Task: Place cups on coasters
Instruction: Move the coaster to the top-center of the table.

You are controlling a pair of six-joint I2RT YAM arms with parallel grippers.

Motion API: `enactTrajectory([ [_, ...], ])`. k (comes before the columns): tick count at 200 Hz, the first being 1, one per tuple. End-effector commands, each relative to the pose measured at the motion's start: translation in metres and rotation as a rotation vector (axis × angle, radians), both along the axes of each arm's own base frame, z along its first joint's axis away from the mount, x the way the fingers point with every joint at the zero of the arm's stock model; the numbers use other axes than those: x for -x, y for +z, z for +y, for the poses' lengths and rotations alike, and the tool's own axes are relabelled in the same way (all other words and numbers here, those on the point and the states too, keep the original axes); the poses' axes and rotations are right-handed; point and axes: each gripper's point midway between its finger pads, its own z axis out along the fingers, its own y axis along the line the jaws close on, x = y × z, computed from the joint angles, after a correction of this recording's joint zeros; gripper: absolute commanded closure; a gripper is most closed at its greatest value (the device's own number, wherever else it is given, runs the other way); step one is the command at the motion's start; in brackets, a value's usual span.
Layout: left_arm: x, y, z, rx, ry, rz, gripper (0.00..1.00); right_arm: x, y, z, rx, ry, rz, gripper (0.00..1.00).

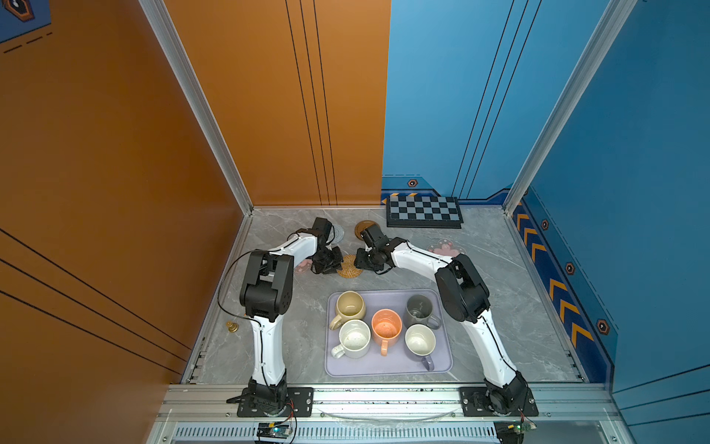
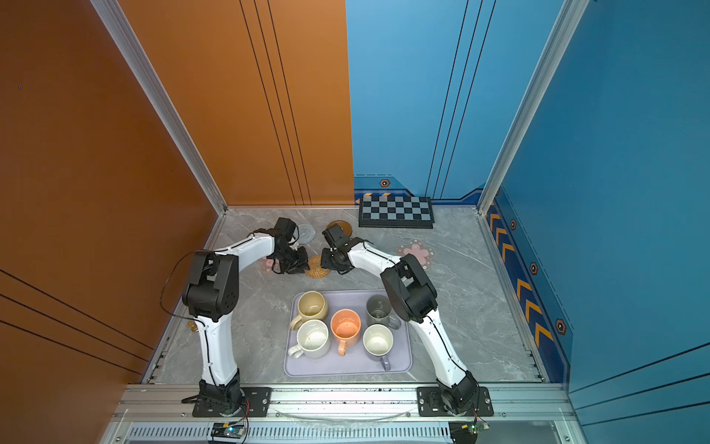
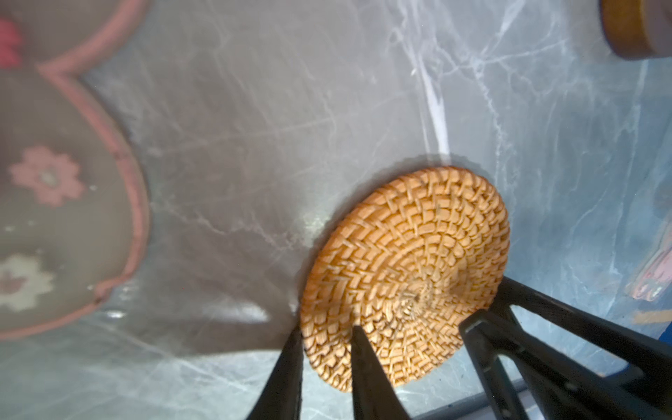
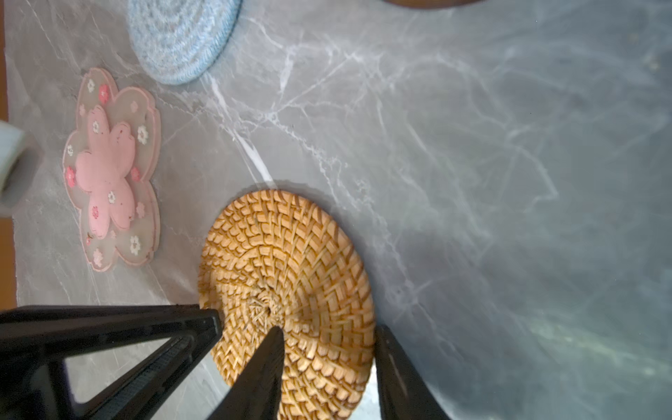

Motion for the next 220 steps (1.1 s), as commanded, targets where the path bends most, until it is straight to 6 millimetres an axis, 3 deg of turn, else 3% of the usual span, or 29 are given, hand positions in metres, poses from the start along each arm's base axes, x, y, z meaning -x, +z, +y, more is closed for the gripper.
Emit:
enactTrajectory([
  [1,-0.003,-0.011,0.002,-0.022,0.013,0.024,0.75,0.007,-0.022,0.009,0.001,0.015,0.049,0.56],
  [45,-0.015,-0.009,0.002,-0.019,0.025,0.006,0.75,0.001,-0.020,0.011,-0.011,0.012,0.043,0.56],
  [82,-0.014,-0.015,0.005,-0.024,0.041,0.024,0.74,-0.002,-0.019,0.013,-0.024,0.013,0.043,0.56],
  [117,-0.020,-0.006,0.011,-0.021,0.056,0.001,0.74,-0.008,-0.020,0.017,-0.039,0.011,0.041,0.55],
  [220,-0.038,0.013,0.013,0.021,0.096,-0.039,0.73,-0.017,-0.029,-0.006,-0.015,-0.022,0.053,0.46],
])
